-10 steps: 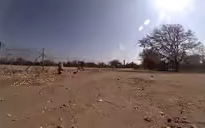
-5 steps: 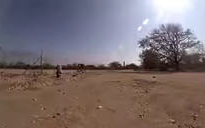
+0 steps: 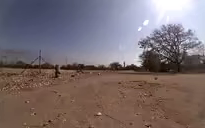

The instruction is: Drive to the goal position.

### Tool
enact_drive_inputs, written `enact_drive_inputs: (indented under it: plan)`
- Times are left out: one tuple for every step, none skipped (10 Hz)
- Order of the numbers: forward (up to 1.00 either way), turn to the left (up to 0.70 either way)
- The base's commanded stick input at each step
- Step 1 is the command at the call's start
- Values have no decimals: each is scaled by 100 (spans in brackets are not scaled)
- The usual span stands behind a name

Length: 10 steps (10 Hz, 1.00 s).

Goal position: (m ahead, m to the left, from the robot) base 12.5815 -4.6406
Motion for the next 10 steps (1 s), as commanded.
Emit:
enact_drive_inputs:
  plan:
    - [50, 0]
    - [50, 0]
    - [50, 0]
    - [50, 0]
    - [50, 0]
    - [50, 0]
    - [50, 0]
    - [50, 0]
    - [50, 0]
    - [50, 0]
